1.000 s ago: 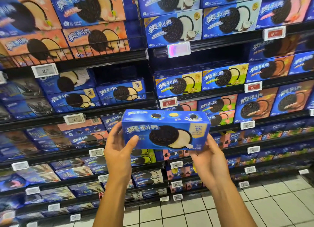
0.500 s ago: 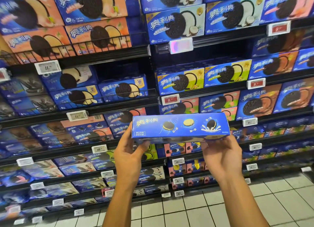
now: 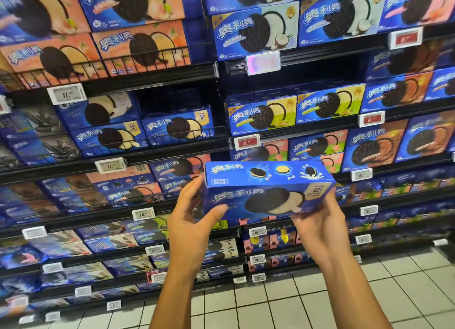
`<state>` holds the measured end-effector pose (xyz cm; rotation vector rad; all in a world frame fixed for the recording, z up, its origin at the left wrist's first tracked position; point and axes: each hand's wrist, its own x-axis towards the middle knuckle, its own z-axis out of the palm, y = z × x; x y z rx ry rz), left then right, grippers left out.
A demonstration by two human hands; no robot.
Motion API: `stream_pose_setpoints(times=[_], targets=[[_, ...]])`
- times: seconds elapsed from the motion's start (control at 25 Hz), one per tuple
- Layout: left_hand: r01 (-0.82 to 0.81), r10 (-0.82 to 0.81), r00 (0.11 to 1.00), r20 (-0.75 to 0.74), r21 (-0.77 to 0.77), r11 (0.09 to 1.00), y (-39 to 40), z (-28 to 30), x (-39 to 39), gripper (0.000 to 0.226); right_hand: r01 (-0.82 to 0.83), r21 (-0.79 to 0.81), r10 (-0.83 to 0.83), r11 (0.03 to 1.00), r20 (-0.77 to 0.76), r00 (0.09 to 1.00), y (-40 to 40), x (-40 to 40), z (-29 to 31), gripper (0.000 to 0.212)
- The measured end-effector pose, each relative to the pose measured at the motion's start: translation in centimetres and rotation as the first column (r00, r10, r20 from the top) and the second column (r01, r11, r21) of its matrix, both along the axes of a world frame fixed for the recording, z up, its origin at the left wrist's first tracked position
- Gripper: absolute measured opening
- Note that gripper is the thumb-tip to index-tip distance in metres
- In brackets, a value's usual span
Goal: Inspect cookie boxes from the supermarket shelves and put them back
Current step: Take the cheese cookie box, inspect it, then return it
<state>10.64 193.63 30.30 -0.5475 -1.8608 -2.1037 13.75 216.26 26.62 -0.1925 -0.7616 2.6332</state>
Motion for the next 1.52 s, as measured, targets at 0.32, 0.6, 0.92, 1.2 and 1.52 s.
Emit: stream_pose_setpoints(times=[0.32,0.6,0.92,1.2,1.52], targets=[[-0.009,-0.002,0.999,-0.047,-0.221,0.975,1.6,1.4,1.6,0.061,-0.1,-0.078,0.112,0.992,0.17,0.979,-1.0,-0.8,-2.9,0.05],[0.182,-0.207,0.976,-0.073,-0.261,0.948,1.5,2.7,2.9,0.067,-0.164,0.038,0.146,0.986,0.293,0.945,-1.5,-1.0,-2.7,0.037],[0.193,-0.226,0.968,-0.104,-0.26,0.946,2.1,3.0,3.5,0.074,-0.135,0.067,0.105,0.989,0.342,0.934,-2.3,-1.2,-2.9,0.03],[0.147,-0.155,0.987,-0.036,-0.163,0.976,1.5,3.7,3.3,0.067,-0.202,0.156,0.138,0.967,0.345,0.928,-1.9,-0.9,-2.1,0.034],[0.066,-0.062,0.993,0.099,-0.045,0.997,-0.2,4.0,1.8,0.045,-0.219,0.302,0.065,0.928,0.447,0.892,-1.5,-0.8,-1.3,0.047]])
